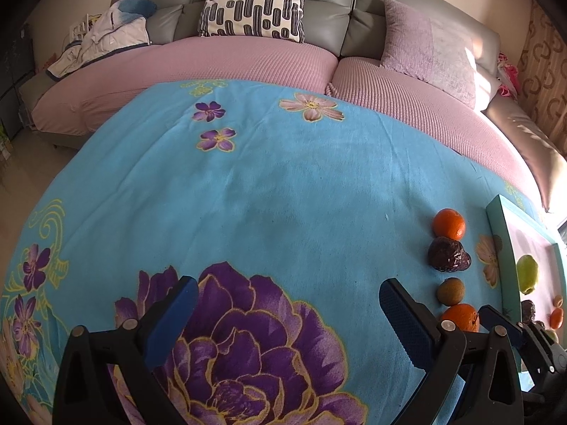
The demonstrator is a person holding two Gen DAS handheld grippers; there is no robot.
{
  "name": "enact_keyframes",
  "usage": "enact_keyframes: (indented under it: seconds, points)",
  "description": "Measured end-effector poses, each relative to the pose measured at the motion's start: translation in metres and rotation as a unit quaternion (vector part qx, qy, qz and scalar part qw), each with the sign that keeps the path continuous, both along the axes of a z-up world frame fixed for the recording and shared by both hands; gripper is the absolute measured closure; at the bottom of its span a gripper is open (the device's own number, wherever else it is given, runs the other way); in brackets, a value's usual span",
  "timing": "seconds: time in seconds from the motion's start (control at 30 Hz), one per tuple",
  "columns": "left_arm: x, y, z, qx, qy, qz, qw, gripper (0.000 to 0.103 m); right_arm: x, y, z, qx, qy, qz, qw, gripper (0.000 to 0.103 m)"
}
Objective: Organize fruits
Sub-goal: 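Withdraw both tools from the tray toward the remaining fruits, then grasp an orange with the right tool while the left tool grasps a small brown fruit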
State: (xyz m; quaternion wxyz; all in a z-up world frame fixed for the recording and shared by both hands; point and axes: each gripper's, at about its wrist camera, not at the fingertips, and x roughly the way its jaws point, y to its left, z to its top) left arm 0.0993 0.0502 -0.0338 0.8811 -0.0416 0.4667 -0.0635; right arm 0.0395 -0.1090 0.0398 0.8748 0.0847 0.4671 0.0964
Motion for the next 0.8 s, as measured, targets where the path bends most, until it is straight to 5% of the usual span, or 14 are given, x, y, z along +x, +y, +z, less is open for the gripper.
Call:
enact_keyframes:
  seconds: [0.17, 0.23, 0.63, 0.8]
  points:
    - [0.000, 0.001, -0.001, 0.000, 0.004, 0.000, 1.0000, 0.000, 0.001, 0.007, -0.005, -0.003, 0.007, 0.007, 1.000, 0.045]
    - [0.000, 0.001, -0.001, 0.000, 0.004, 0.000, 1.0000, 0.000, 0.003, 0.009, -0.006, -0.007, 0.010, 0.010, 1.000, 0.057]
    - [0.000, 0.000, 0.000, 0.001, 0.003, 0.004, 1.0000, 0.000, 0.000, 0.008, 0.008, 0.007, -0.017, 0.014, 1.000, 0.063]
    - [-0.002, 0.005, 0.003, -0.043, 0.007, 0.022, 0.9988, 0.000, -0.002, -0.004, 0.013, 0.005, -0.020, -0.004, 1.000, 0.063]
